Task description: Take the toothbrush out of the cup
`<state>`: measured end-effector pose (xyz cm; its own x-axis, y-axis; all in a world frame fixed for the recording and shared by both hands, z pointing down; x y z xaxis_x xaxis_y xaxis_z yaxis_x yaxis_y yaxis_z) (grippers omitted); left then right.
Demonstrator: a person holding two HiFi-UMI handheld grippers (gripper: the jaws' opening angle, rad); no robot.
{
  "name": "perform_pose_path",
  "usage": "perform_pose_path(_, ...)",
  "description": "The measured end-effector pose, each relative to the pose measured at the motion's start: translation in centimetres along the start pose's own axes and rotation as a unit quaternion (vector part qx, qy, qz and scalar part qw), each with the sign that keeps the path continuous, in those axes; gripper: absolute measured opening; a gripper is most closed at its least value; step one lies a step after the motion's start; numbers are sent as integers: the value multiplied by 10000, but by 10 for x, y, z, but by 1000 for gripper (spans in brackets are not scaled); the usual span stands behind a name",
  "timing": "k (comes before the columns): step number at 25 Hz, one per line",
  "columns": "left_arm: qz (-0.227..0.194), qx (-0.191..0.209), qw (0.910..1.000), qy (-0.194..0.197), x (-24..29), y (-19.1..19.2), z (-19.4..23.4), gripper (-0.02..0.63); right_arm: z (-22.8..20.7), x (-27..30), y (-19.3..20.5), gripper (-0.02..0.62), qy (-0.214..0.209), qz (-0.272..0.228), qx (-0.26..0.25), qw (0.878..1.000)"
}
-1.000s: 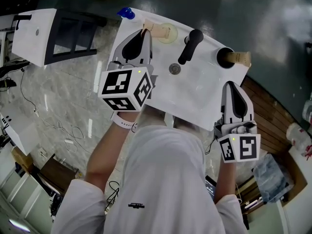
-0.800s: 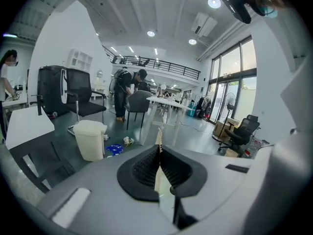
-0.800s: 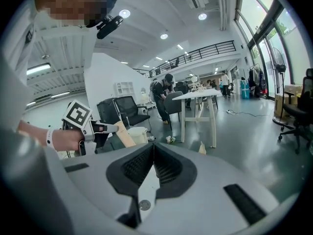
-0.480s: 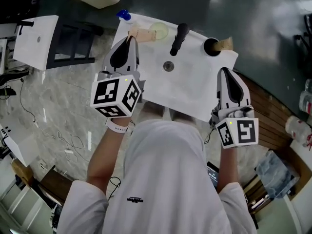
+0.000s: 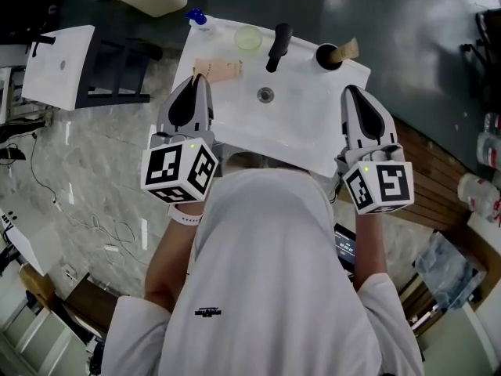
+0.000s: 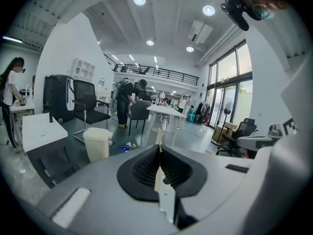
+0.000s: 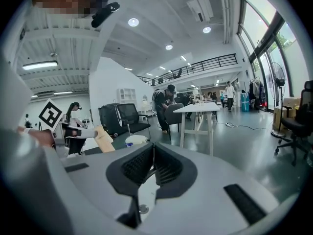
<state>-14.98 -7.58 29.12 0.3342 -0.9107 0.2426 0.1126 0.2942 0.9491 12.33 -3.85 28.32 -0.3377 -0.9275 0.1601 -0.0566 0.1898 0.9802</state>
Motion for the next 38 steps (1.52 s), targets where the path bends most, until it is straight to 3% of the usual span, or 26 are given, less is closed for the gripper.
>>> perform_pose_path(14,-96,-138,9998,-61,-34,0,6,8,14,-4,-3,8,-68,1,-138,9999)
perform_pose_path(23,129,-115,9998,34,-30,10,-11,8,-14,-16,-8,8,487,-178,-109,9986)
perform_pose_path(34,535,-92,9984,180,-6,28,-39,8,-53,6,8,11,517,25,51,9986)
perform_pose_path(35,566,-101,9982,193,-3,31,-41,8,-56,11,10,16,504,65,72,9987)
perform_pose_path(37,636,-106,9977,209,1,35,-45,8,-61,20,15,103,481,153,113,9987)
perform_pose_path(38,672,-106,9975,209,3,37,-47,8,-64,24,18,106,497,198,113,9985)
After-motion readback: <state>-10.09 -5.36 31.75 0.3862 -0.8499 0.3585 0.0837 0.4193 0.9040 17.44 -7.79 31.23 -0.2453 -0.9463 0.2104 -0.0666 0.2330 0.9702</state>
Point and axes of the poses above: the fingertips, and each gripper's own axes: x forward along the fingers, z to its left, y out of its underside, the point moved 4 cm from there along -x, backward along the fingers, and after that the axes turned 7 degrees about -z, right-handed, at the moved point
